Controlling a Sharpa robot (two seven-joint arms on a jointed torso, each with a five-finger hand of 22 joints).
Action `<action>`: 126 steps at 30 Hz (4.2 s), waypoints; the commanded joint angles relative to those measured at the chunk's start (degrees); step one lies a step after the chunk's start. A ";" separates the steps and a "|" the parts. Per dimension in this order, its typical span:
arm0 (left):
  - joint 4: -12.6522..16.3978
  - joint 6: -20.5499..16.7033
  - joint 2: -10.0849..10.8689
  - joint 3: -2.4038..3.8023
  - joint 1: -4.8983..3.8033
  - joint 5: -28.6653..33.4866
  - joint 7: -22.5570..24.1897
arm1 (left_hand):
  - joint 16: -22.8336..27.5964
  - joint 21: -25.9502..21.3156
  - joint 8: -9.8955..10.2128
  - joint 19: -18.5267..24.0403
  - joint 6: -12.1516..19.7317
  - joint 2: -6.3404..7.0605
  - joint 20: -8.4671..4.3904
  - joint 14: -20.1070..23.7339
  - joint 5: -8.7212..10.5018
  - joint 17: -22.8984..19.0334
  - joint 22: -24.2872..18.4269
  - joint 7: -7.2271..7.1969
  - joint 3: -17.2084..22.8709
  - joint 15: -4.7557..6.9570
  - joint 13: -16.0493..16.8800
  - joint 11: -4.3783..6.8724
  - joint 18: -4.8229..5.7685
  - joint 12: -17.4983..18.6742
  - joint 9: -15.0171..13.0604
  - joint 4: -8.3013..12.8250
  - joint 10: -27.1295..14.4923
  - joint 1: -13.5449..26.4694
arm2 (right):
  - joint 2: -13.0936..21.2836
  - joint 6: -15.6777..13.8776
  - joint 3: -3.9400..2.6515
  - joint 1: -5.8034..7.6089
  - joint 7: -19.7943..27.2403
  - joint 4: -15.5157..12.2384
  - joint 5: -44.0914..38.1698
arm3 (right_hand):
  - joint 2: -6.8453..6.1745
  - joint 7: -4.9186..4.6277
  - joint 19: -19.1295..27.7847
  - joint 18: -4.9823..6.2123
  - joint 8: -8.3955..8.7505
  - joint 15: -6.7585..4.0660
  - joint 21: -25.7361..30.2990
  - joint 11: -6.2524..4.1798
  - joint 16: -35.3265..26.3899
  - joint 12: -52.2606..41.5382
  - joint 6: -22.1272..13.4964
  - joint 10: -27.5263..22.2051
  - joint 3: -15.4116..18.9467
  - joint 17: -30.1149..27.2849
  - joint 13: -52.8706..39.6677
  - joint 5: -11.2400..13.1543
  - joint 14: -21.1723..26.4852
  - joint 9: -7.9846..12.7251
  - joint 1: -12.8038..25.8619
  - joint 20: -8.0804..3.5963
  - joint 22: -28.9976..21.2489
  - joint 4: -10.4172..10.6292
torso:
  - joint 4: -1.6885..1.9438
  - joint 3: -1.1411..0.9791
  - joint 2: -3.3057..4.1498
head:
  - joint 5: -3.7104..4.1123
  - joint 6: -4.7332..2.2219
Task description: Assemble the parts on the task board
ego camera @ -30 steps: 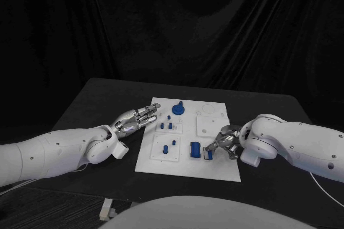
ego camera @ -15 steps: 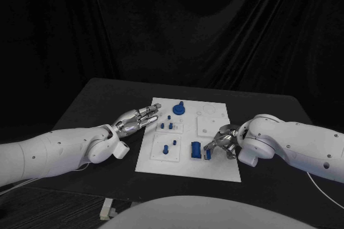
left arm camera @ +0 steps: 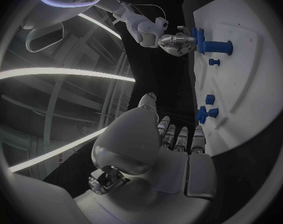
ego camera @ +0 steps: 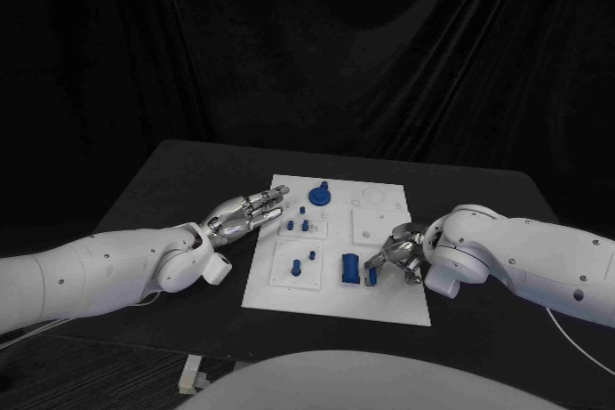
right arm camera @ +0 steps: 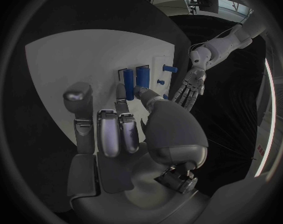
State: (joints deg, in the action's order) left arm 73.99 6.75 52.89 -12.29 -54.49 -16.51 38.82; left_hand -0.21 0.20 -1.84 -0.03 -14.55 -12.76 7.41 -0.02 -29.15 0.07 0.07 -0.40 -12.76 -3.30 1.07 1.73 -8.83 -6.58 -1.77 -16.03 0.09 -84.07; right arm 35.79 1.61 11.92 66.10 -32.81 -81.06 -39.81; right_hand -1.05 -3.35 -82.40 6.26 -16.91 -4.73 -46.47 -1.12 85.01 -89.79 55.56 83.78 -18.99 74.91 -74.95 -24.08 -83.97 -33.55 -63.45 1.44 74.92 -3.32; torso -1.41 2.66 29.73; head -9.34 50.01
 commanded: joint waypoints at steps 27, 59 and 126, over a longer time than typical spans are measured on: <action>-0.28 1.88 -0.55 0.06 0.05 0.05 7.79 | 0.21 -0.20 0.04 0.03 -0.09 -0.33 0.64 0.02 -0.28 -0.07 -0.07 0.53 0.44 -0.82 -0.10 -0.33 0.81 0.43 -0.03 -0.02 -0.12 -0.57 | -0.76 0.62 -0.03 -0.73 -0.45 0.72 -4.68 | 0.77 -0.02 0.23 0.98 -0.60 0.01 0.09 0.17 -0.12 -0.21 -0.45 6.22 1.57 1.26 -15.05 3.94 -3.62 0.88 3.02 0.00 5.20 2.03 | -0.01 -0.01 0.00 | -0.02 -0.01; -0.64 2.61 -0.66 0.06 0.05 0.05 7.22 | 0.21 -0.20 0.05 0.03 0.00 -0.47 1.01 0.02 -0.23 -0.07 -0.07 0.73 0.60 -1.54 -0.11 -0.53 1.13 0.54 -0.02 0.00 -0.13 -0.62 | -0.84 1.31 -0.03 -0.92 -0.72 1.10 -4.69 | -0.01 -0.08 -0.13 0.96 -1.19 0.10 0.14 0.27 -0.03 -0.21 0.36 6.22 6.73 1.28 -15.05 13.81 -3.67 2.46 7.72 0.10 5.25 7.44 | 0.00 0.00 0.01 | -0.16 -0.01; -0.71 3.60 -0.63 0.06 0.05 0.05 6.83 | 0.21 -0.20 0.02 0.03 -0.08 -0.71 1.71 0.02 -0.49 -0.07 -0.07 1.22 1.08 -2.22 -0.02 -1.47 1.24 0.01 -0.04 0.28 -0.02 -1.00 | 7.95 -7.31 -0.01 -4.24 7.61 -9.70 -26.39 | 1.54 5.20 -0.24 0.77 -56.84 -3.42 -0.88 -4.22 1.63 -0.21 10.27 6.22 18.22 5.50 -15.05 19.53 -4.30 -45.44 -1.44 -2.93 5.70 9.88 | -0.03 -0.01 0.03 | -0.73 -0.01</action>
State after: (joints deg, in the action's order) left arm 73.20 9.58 52.36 -12.28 -54.49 -16.55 38.84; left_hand -0.21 0.20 -1.84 -0.03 -14.54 -13.22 8.64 -0.02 -29.35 0.06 0.06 0.43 -12.13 -5.34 1.06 0.59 -7.96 -6.37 -1.78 -15.72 0.00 -84.52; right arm 43.86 -5.43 11.93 62.02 -24.26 -90.84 -65.68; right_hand 0.45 -0.29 -82.71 6.27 -73.77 -7.63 -47.47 -4.84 86.39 -89.79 63.60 84.01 -0.80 74.91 -74.93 -4.83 -84.00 -75.15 -65.10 -1.12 74.90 6.34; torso -1.41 2.66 29.72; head -10.06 50.01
